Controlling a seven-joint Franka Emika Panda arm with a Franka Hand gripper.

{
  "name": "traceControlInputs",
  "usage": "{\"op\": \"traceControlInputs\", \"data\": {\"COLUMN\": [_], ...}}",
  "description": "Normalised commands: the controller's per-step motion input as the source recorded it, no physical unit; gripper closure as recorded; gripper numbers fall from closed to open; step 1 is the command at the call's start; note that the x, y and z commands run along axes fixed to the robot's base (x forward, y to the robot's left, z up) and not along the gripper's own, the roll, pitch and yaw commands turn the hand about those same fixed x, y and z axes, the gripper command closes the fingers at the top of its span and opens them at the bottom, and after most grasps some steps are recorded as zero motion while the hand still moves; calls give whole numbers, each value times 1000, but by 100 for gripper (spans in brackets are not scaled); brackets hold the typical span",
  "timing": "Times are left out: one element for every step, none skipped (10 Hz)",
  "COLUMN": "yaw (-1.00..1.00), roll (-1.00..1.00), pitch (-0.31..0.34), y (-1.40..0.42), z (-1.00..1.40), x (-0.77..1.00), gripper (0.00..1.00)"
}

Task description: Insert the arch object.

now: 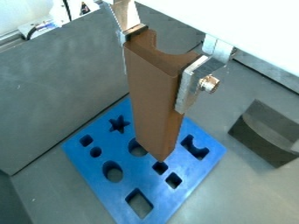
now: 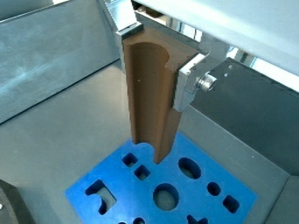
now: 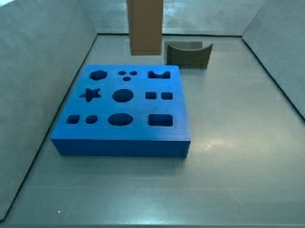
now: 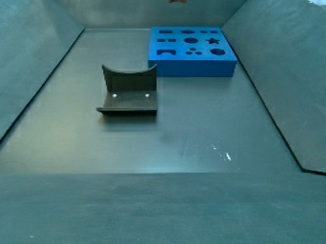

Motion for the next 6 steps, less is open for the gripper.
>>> {"op": "traceControlInputs", "data": {"yaw": [0, 0, 0, 0, 23, 23], "roll": [7, 64, 49, 76, 87, 64], "pitch": [0, 0, 9, 11, 11, 19], "y": [426, 414, 437, 471, 523, 469], "z": [-643, -597, -557, -500, -449, -417], "x": [0, 3, 106, 74, 34, 66], "gripper": [100, 100, 100, 100, 100, 100]}}
